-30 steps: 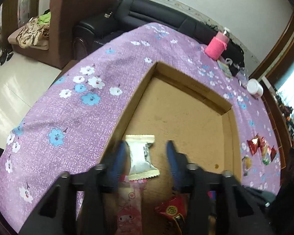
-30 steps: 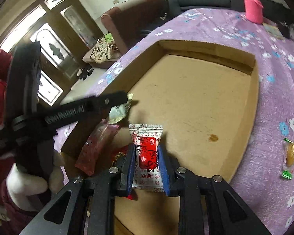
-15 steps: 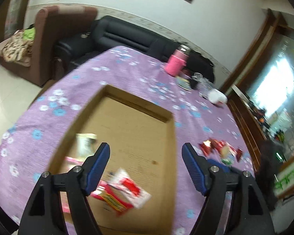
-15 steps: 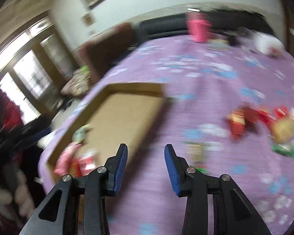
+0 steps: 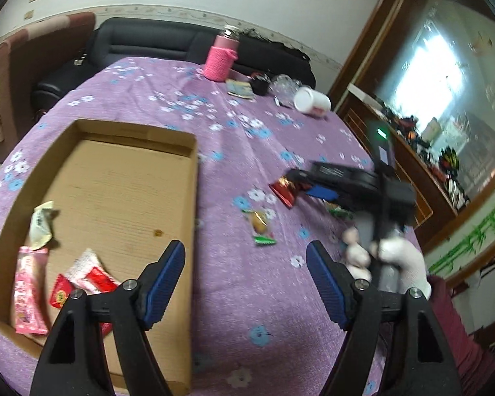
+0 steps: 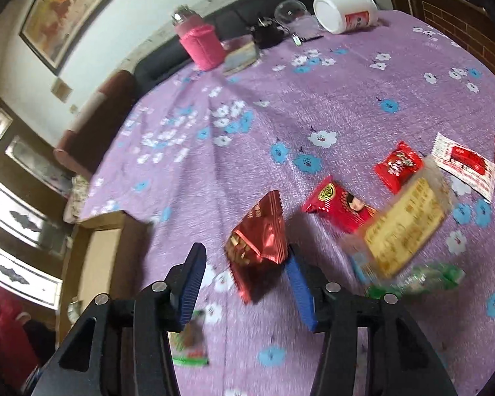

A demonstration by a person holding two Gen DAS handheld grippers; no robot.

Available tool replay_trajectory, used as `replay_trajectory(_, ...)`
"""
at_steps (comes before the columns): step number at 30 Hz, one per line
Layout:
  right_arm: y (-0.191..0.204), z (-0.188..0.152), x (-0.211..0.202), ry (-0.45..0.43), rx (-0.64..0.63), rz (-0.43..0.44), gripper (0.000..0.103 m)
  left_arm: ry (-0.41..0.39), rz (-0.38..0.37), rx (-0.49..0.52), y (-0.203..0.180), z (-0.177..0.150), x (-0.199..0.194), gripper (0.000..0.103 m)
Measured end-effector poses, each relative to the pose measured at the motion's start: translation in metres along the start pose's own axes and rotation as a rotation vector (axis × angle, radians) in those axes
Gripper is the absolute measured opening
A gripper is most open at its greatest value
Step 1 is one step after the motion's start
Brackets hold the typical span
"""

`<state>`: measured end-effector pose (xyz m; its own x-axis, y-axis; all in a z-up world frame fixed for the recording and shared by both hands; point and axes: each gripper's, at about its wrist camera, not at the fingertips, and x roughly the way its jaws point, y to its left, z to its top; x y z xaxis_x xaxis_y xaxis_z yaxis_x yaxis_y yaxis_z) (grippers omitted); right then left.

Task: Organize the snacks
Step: 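Grasp a green-wrapped candy with left gripper while right grasps a red foil bag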

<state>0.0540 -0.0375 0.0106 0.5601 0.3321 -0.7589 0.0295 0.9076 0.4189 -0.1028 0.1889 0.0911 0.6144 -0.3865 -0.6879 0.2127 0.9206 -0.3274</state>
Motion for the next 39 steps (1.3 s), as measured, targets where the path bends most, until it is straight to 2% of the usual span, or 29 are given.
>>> replay_trajectory(4,0.011,0.003,0.017,-0.007,-0.051,-0.058,0.054,0.028,0.01,0.046,-0.015,-0.003,0.015,0.075)
replay_trajectory(6,0.011,0.001,0.019,-0.019,-0.068,-0.075,0.042,0.045,0.01,0.066,-0.023,-0.004,0.024,0.074)
replay_trajectory(8,0.008,-0.002,0.018,-0.024,-0.078,-0.056,0.039,0.052,0.015,0.092,-0.03,-0.005,0.031,0.066)
replay_trajectory(10,0.005,-0.006,0.012,-0.029,-0.086,-0.042,0.036,0.068,0.022,0.111,-0.035,-0.005,0.039,0.053)
replay_trajectory(13,-0.004,-0.01,-0.001,-0.046,-0.066,0.009,0.036,0.104,0.027,0.125,-0.041,-0.003,0.059,0.044)
replay_trajectory(19,-0.024,-0.017,-0.026,-0.099,-0.023,0.08,0.036,0.142,0.055,0.089,-0.041,0.006,0.099,0.044)
replay_trajectory(21,-0.028,-0.018,-0.028,-0.102,-0.014,0.092,0.036,0.147,0.093,0.079,-0.039,0.011,0.113,0.044)
replay_trajectory(26,-0.028,-0.017,-0.026,-0.095,-0.016,0.118,0.036,0.167,0.133,0.078,-0.037,0.015,0.135,0.043)
replay_trajectory(28,-0.028,-0.018,-0.026,-0.096,-0.018,0.12,0.036,0.152,0.157,0.102,-0.039,0.015,0.137,0.027)
replay_trajectory(32,-0.029,-0.018,-0.025,-0.098,-0.016,0.114,0.036,0.136,0.162,0.119,-0.04,0.013,0.135,0.023)
replay_trajectory(36,-0.028,-0.019,-0.027,-0.115,-0.023,0.102,0.036,0.12,0.128,0.075,-0.034,0.014,0.123,0.02)
replay_trajectory(39,-0.025,-0.021,-0.029,-0.128,-0.035,0.101,0.036,0.078,0.096,0.035,-0.027,0.016,0.1,0.02)
